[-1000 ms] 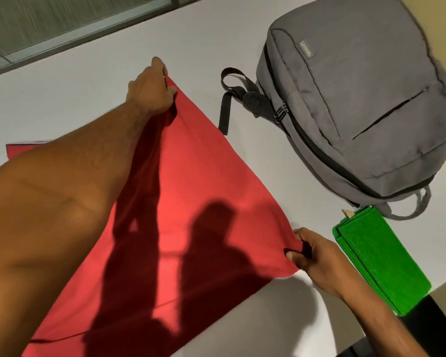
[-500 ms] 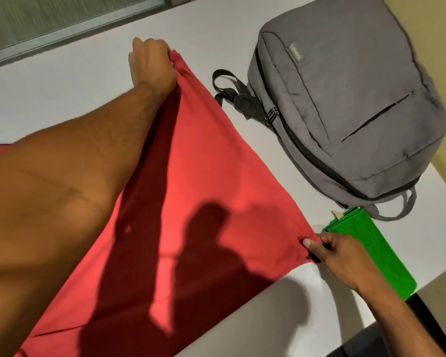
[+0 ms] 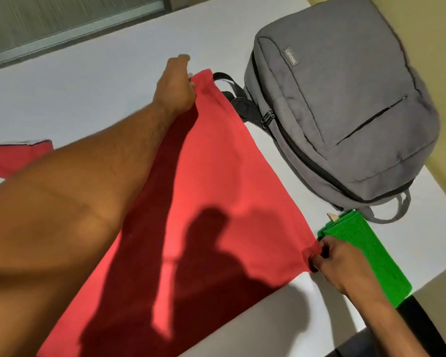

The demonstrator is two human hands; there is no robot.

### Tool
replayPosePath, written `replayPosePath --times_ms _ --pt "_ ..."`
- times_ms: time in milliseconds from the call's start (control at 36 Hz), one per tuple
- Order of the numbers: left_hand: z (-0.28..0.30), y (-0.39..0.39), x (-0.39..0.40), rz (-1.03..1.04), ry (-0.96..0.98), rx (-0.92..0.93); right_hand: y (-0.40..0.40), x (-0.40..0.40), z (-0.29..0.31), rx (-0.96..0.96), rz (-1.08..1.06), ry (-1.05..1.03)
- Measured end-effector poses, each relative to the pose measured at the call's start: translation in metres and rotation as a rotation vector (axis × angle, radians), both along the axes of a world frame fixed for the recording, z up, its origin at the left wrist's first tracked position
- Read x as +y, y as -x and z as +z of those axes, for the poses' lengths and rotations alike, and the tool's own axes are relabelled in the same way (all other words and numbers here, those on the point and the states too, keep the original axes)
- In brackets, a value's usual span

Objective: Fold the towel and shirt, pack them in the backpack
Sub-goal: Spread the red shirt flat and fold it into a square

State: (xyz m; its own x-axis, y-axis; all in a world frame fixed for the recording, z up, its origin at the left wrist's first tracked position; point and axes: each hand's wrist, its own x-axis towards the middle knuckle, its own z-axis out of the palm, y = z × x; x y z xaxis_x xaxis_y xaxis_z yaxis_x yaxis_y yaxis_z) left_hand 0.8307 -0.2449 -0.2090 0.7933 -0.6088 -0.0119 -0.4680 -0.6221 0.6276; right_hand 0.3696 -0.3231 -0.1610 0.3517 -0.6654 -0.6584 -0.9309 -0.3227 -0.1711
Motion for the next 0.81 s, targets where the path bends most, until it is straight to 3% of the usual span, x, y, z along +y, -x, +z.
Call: replayPosePath --times_ms 222,361,472,639,806 --pt "-0.022 0.06 0.032 0.083 0.022 -0.138 0.001 0.016 -0.002 -0.086 0.013 0.115" --pt "-0.022 0.135 0.063 0.127 0.07 -0.133 0.004 0.034 -0.002 -0.296 0.224 0.429" --pt "-0.02 0.207 0.095 0.113 0.106 -0.084 0.002 0.057 -0.011 -0.362 0.447 0.465" --pt "-0.01 0.316 0.161 -0.012 0.129 -0.099 0.018 0.083 -0.027 -0.25 0.638 0.409" --pt "-0.013 0.389 0.229 -0.221 0.076 -0.221 0.042 0.094 -0.033 -0.396 0.603 0.551"
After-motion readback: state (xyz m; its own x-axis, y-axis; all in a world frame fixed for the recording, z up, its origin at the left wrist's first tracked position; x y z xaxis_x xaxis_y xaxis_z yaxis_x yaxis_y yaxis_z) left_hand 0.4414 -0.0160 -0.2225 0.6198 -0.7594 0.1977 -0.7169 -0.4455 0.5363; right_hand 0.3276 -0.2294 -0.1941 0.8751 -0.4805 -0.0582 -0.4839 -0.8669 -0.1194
